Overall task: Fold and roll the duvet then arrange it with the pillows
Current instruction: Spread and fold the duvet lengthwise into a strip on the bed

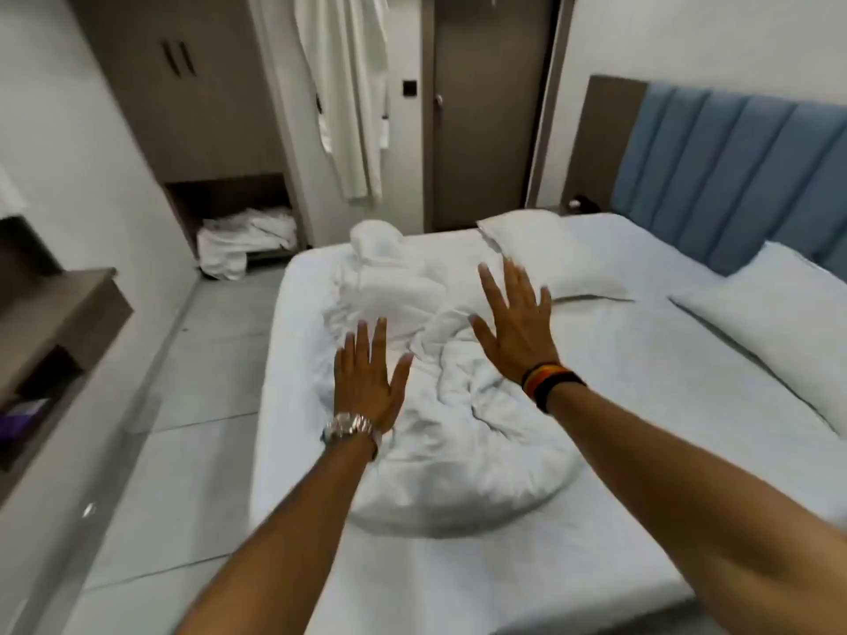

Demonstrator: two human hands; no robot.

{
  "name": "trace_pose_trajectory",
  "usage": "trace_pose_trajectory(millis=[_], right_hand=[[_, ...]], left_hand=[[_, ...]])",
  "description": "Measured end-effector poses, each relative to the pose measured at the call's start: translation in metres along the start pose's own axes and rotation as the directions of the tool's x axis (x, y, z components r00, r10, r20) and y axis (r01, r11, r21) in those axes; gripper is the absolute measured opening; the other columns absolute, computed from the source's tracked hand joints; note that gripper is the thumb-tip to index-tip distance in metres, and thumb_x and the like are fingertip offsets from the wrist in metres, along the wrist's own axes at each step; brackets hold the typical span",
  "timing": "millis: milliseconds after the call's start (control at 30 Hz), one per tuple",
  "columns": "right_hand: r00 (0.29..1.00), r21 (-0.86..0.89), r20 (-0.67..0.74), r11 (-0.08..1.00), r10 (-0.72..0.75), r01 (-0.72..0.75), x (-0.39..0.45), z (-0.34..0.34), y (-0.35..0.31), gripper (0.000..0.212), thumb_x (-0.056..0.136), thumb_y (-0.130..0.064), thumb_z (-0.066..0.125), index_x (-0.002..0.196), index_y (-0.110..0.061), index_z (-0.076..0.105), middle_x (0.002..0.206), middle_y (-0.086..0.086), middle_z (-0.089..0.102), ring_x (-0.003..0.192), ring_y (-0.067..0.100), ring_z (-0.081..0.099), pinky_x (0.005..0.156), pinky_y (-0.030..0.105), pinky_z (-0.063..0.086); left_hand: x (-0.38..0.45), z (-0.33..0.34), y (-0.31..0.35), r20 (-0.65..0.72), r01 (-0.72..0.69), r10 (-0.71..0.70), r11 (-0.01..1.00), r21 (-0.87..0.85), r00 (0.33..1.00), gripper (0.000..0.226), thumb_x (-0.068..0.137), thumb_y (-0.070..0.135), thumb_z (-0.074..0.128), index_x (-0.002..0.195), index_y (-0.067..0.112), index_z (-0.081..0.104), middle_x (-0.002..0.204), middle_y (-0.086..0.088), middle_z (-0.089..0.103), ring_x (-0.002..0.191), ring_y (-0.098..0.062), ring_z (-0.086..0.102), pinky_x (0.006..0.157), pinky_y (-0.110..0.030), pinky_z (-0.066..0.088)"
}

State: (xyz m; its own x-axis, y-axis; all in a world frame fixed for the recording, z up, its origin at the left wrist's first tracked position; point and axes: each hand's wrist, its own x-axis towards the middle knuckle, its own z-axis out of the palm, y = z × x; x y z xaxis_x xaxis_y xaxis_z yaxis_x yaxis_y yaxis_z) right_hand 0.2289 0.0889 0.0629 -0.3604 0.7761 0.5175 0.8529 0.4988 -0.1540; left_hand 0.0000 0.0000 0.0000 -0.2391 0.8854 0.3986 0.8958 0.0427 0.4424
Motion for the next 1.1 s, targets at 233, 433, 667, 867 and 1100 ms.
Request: trace_pose_trajectory(millis=[233, 433, 667, 867, 1100], right_hand=[[0.861, -0.105, 0.383, 0.942, 0.335, -0.32, -0.133, 0.137, 0.136, 0.077, 0.102, -0.059, 0.035, 0.159, -0.042, -0.014, 0.17, 0.01, -0.016, 0.157, 0.034, -0.009, 0.119, 0.068, 0.009], [0.777, -0.175, 0.525, 0.937, 0.347, -0.301, -0.15, 0.25, 0.228, 0.086, 0.091, -0.082, 0.024, 0.157, -0.045, -0.018, 0.169, 0.017, -0.013, 0.156, 0.039, -0.006, 0.117, 0.071, 0.0], [0.741, -0.189, 0.599, 0.953, 0.304, -0.238, -0.174, 0.337, 0.277, 0.099, 0.078, -0.092, 0.032, 0.16, -0.046, 0.0, 0.155, 0.024, 0.034, 0.13, 0.041, 0.046, 0.104, 0.061, 0.032], [0.71, -0.04, 0.681, 0.977, 0.179, -0.208, -0.155, 0.311, 0.276, 0.087, 0.09, -0.063, 0.054, 0.16, -0.048, 0.004, 0.12, 0.011, 0.052, 0.082, 0.03, 0.062, 0.067, 0.038, 0.053], [0.644, -0.035, 0.698, 0.913, 0.313, -0.407, -0.205, 0.22, 0.26, 0.087, 0.088, -0.056, 0.059, 0.158, -0.052, 0.008, 0.11, 0.004, 0.054, 0.092, 0.029, 0.063, 0.076, 0.037, 0.051]], left_hand=[[-0.086, 0.191, 0.018, 0.251, 0.03, -0.033, 0.999, 0.016, 0.967, 0.073, 0.101, 0.065, 0.024, 0.164, 0.032, 0.006, 0.172, 0.0, -0.007, 0.158, -0.023, -0.003, 0.126, -0.05, 0.012], [-0.076, 0.31, 0.026, 0.26, -0.021, -0.021, 0.987, 0.158, 0.965, 0.073, 0.101, 0.055, 0.041, 0.163, 0.024, 0.018, 0.172, -0.009, 0.001, 0.158, -0.028, 0.001, 0.123, -0.057, 0.014], [-0.074, 0.383, 0.001, 0.248, -0.031, -0.063, 0.934, 0.356, 0.967, 0.073, 0.1, 0.055, 0.038, 0.163, 0.019, 0.022, 0.171, -0.013, 0.009, 0.158, -0.033, 0.006, 0.124, -0.059, 0.01], [-0.082, 0.376, 0.014, 0.28, 0.01, -0.116, 0.935, 0.354, 0.953, 0.072, 0.101, 0.057, 0.034, 0.163, 0.024, 0.02, 0.171, -0.012, 0.011, 0.158, -0.033, 0.006, 0.123, -0.06, 0.01], [-0.101, 0.346, 0.053, 0.367, -0.014, -0.105, 0.951, 0.308, 0.924, 0.068, 0.101, 0.063, 0.027, 0.162, 0.033, 0.022, 0.171, -0.008, 0.014, 0.156, -0.035, 0.012, 0.123, -0.058, 0.009]])
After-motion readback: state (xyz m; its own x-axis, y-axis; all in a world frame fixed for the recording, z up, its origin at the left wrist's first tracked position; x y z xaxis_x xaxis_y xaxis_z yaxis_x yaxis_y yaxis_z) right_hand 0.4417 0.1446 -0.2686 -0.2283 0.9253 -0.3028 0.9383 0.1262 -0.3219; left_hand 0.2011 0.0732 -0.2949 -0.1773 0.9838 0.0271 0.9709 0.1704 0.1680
